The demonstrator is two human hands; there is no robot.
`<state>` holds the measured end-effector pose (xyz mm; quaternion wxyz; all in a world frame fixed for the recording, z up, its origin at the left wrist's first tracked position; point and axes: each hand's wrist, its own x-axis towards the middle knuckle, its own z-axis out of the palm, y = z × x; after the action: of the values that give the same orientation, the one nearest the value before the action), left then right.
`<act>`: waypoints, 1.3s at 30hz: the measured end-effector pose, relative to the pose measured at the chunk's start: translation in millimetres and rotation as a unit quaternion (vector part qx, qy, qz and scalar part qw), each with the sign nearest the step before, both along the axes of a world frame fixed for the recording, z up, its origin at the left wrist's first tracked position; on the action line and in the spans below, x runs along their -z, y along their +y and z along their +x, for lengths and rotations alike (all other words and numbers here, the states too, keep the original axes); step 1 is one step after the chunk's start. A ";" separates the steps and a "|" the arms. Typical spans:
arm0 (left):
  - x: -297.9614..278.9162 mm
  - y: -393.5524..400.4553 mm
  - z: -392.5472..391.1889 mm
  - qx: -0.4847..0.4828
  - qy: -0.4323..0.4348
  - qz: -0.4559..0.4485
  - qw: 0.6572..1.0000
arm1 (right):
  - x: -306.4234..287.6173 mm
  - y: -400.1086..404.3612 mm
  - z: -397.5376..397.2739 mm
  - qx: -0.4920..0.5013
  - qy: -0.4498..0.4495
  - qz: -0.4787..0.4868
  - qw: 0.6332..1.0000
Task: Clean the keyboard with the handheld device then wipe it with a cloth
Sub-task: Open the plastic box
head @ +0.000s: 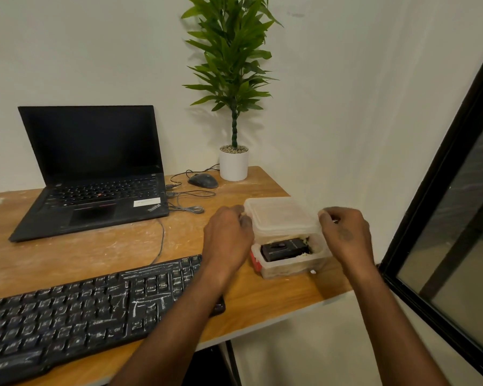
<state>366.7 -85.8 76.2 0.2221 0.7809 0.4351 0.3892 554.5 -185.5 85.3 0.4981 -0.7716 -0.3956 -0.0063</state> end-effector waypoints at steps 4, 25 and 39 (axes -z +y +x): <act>-4.9 36.7 8.2 0.013 0.032 -0.054 0.998 | -11.3 46.0 24.0 -0.024 -0.031 -0.062 0.997; 35.5 96.9 43.5 -0.035 0.181 -0.176 0.967 | 15.7 123.4 51.6 -0.061 -0.034 -0.333 0.940; 5.6 44.9 14.3 -0.026 0.102 0.013 0.994 | -1.0 39.1 21.5 0.003 -0.095 -0.149 0.984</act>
<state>381.0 -40.9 70.6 0.1556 0.8078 0.4706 0.3189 576.0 -146.4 86.3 0.3376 -0.8342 -0.4354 -0.0226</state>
